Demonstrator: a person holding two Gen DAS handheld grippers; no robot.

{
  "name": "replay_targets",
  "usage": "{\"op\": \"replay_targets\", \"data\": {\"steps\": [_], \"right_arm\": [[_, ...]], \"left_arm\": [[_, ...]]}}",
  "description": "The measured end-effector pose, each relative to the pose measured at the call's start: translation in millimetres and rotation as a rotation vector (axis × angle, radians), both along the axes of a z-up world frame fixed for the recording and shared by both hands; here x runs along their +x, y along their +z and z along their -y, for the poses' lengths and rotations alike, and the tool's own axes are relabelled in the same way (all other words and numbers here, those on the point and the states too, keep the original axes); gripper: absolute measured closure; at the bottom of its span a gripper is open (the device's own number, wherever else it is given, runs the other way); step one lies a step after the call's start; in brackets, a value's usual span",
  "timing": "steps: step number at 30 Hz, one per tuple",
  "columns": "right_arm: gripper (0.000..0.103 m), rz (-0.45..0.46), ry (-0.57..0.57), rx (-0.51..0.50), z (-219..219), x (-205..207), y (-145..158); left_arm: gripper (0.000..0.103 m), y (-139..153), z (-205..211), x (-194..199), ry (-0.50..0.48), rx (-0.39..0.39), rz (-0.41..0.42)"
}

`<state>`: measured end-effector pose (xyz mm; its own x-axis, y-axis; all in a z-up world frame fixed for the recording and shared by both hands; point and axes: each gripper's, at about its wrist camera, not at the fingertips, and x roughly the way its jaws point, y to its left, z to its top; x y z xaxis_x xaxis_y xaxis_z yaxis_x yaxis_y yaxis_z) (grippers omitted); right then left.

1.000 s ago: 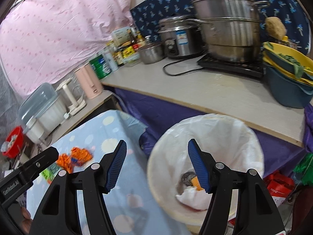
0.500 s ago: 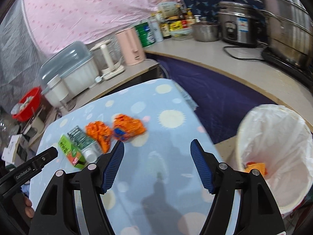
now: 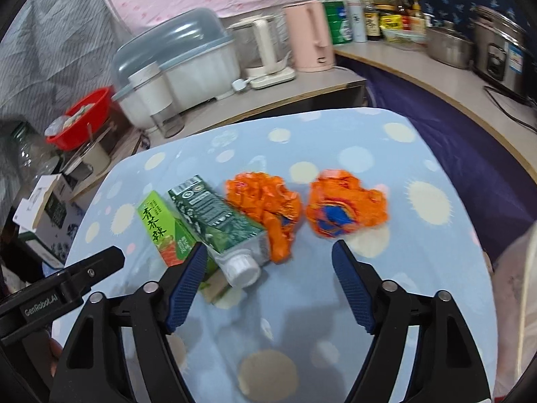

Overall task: Collect trash
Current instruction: 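Grasp the green drink carton with the right tool while the left tool grasps the green NB wasabi box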

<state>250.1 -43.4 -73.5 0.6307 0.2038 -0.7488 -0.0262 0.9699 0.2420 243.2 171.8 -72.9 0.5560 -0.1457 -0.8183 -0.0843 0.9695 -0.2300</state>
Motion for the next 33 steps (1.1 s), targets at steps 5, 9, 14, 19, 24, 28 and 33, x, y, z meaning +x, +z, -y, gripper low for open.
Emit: {"op": "replay_targets", "data": {"steps": [5, 9, 14, 19, 24, 28, 33], "right_arm": [[0.026, -0.019, 0.073, -0.028, -17, 23, -13], [0.026, -0.029, 0.112, -0.032, -26, 35, -22], [0.032, -0.049, 0.158, -0.042, -37, 40, -33], [0.046, -0.036, 0.152, -0.044, -35, 19, -33], [0.048, -0.027, 0.108, -0.008, -15, -13, -28], [0.048, -0.039, 0.053, -0.017, 9, -49, -29], [0.049, -0.073, -0.014, -0.006, 41, -92, -38]], "left_arm": [[0.022, -11, -16, 10, 0.037, -0.038, -0.032], [0.022, -16, -22, 15, 0.054, -0.044, -0.04], [0.022, -22, -24, 19, 0.066, -0.051, -0.051], [0.022, -25, -21, 21, 0.058, -0.049, -0.056], [0.022, -26, -6, 23, 0.031, -0.054, -0.056], [0.021, -28, 13, 27, 0.005, -0.044, -0.056], [0.021, -37, 38, 40, -0.008, -0.009, -0.057]]}}
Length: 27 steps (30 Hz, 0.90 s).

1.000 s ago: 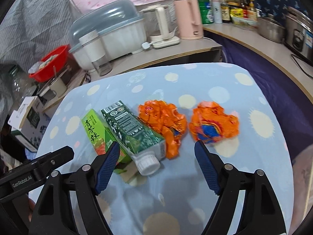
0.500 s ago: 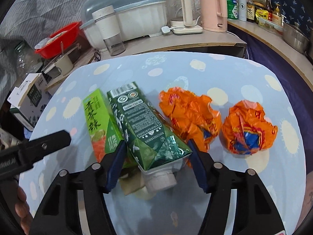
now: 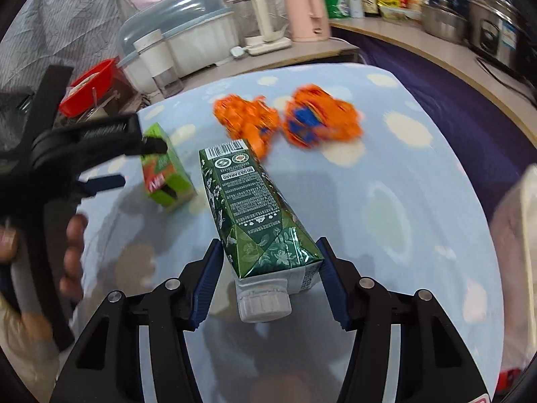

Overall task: Collect trash
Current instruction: 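Grasp the green drink carton with the right tool while the left tool grasps the green NB wasabi box, then carry the drink carton with the right tool toward the bin while the left tool holds the wasabi box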

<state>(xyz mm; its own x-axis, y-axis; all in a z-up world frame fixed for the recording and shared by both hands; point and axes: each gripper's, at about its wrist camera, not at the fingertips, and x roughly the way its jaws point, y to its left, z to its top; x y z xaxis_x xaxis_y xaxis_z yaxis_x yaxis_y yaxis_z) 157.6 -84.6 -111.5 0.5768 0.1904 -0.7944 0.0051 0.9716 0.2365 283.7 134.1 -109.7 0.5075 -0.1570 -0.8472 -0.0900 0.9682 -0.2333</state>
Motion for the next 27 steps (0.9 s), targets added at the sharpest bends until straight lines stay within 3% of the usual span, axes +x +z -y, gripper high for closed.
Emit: {"op": "replay_targets", "data": {"steps": [5, 9, 15, 27], "right_arm": [[0.049, -0.009, -0.04, -0.019, 15, -22, 0], [0.049, -0.015, -0.066, -0.009, 24, -30, -1], [0.049, -0.01, -0.09, 0.005, 32, -41, 1], [0.052, 0.062, -0.165, 0.013, 56, -70, 33]], "left_arm": [[0.022, -15, 13, 15, 0.021, 0.072, -0.012], [0.043, -20, 18, 14, 0.006, 0.114, -0.025], [0.063, -19, 23, 0, -0.038, 0.137, -0.024], [0.066, 11, 45, -53, -0.125, 0.141, -0.001]]}}
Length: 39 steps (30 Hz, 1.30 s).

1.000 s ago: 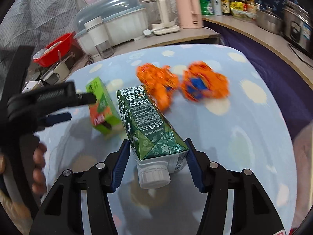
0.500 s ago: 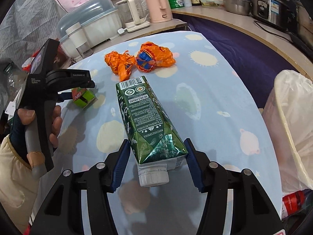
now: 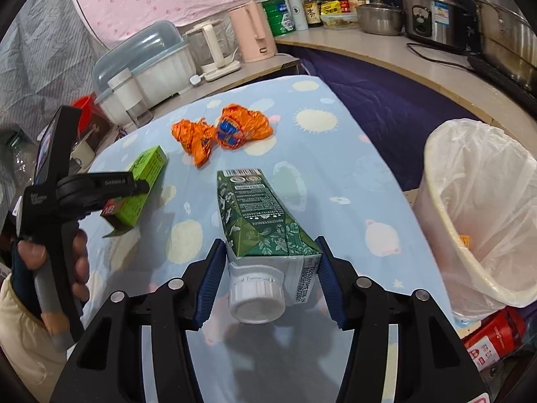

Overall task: Collect trash
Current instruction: 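Carry the drink carton with the right tool toward the bin while the left tool holds the wasabi box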

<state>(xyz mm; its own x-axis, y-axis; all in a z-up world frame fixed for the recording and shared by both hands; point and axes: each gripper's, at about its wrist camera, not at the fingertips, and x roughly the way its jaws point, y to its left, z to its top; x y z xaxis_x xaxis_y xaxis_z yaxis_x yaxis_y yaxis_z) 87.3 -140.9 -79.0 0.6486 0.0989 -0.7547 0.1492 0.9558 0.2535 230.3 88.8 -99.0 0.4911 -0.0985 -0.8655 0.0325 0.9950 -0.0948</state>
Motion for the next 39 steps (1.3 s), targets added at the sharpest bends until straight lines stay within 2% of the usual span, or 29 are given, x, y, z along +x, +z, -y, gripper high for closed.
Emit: {"op": "replay_targets", "data": {"steps": [7, 15, 19, 20, 21, 24, 34, 37, 39], "right_arm": [[0.055, 0.048, -0.054, -0.001, 20, -23, 22], [0.056, 0.103, -0.131, -0.001, 50, -51, 44], [0.063, 0.127, -0.182, 0.0, 70, -62, 54], [0.076, 0.133, -0.191, 0.005, 74, -64, 55], [0.077, 0.13, -0.197, 0.019, 80, -64, 55], [0.077, 0.088, -0.191, 0.04, 88, -59, 41], [0.073, 0.103, -0.206, 0.035, 94, -73, 35], [0.067, 0.107, -0.212, -0.004, 90, -74, 34], [0.067, 0.105, -0.226, -0.013, 92, -76, 32]], "left_arm": [[0.066, 29, 36, -38, -0.115, -0.02, 0.043], [0.066, 48, 82, -75, -0.256, -0.08, 0.04], [0.066, 58, 106, -89, -0.321, -0.094, 0.049], [0.066, 61, 111, -92, -0.336, -0.098, 0.052], [0.066, 62, 114, -94, -0.346, -0.1, 0.053], [0.066, 64, 123, -100, -0.365, -0.094, 0.06], [0.066, 54, 126, -109, -0.382, -0.068, 0.044], [0.066, 52, 125, -111, -0.39, -0.068, 0.04], [0.066, 50, 125, -112, -0.394, -0.065, 0.036]]}}
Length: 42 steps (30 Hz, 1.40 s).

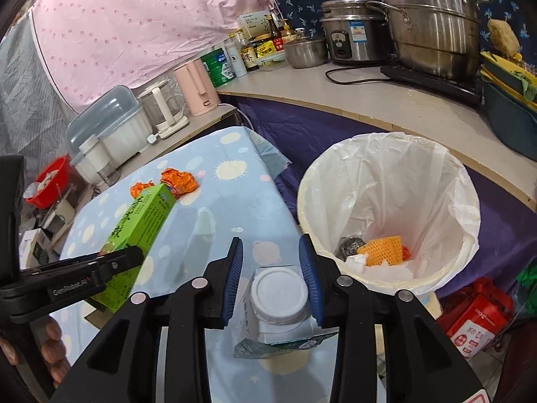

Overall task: Collect trash
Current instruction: 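Carry the drink carton with the right tool toward the bin while the left tool holds the wasabi box, then lower the right tool onto the green-white milk carton and grasp it while the left tool holds the wasabi box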

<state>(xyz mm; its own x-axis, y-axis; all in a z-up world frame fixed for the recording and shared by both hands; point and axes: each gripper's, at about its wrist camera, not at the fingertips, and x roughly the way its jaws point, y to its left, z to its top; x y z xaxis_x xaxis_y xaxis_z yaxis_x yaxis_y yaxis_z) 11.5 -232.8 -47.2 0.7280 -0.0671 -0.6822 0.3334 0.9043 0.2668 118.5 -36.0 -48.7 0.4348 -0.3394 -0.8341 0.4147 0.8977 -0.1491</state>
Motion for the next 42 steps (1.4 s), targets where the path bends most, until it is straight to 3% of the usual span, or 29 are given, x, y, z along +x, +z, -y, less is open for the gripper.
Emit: {"op": "replay_targets", "data": {"steps": [3, 4, 9, 13, 15, 18, 20, 22, 28, 30, 32, 34, 42], "right_arm": [[0.068, -0.005, -0.013, 0.043, 10, 0, -3], [0.076, -0.001, -0.014, 0.064, 13, 1, -4], [0.077, 0.036, -0.011, 0.287, 30, 7, -16], [0.077, 0.066, 0.028, 0.354, 23, 14, -10], [0.1, 0.086, 0.069, 0.399, 15, 21, -5], [0.101, 0.088, 0.11, 0.371, 1, 35, 3], [0.101, 0.036, 0.153, 0.32, -12, 48, -1], [0.1, 0.003, 0.178, 0.33, -21, 53, -9], [0.084, 0.022, 0.208, 0.3, -38, 42, -3], [0.074, 0.032, 0.197, 0.286, -35, 35, 2], [0.054, 0.05, 0.166, 0.258, -28, 24, 9], [0.046, 0.061, 0.144, 0.229, -21, 14, 15], [0.031, 0.019, 0.116, 0.166, -2, -22, 6]], "left_arm": [[0.066, -2, -1, -1, -0.004, 0.005, -0.002], [0.065, -3, -2, -1, -0.004, 0.007, -0.003], [0.066, -7, -8, -3, 0.006, 0.014, -0.012], [0.066, -7, -18, -1, 0.026, 0.019, -0.01], [0.066, -8, -22, 0, 0.035, 0.022, -0.011], [0.066, -8, -26, 1, 0.045, 0.026, -0.01], [0.066, -10, -29, 1, 0.049, 0.032, -0.012], [0.066, -14, -31, 1, 0.054, 0.035, -0.02], [0.066, -20, -40, 1, 0.07, 0.042, -0.032], [0.066, -22, -41, 1, 0.072, 0.043, -0.035], [0.065, -23, -43, 0, 0.07, 0.043, -0.038], [0.066, -23, -43, -2, 0.067, 0.041, -0.037], [0.065, -25, -36, -9, 0.043, 0.035, -0.042]]}}
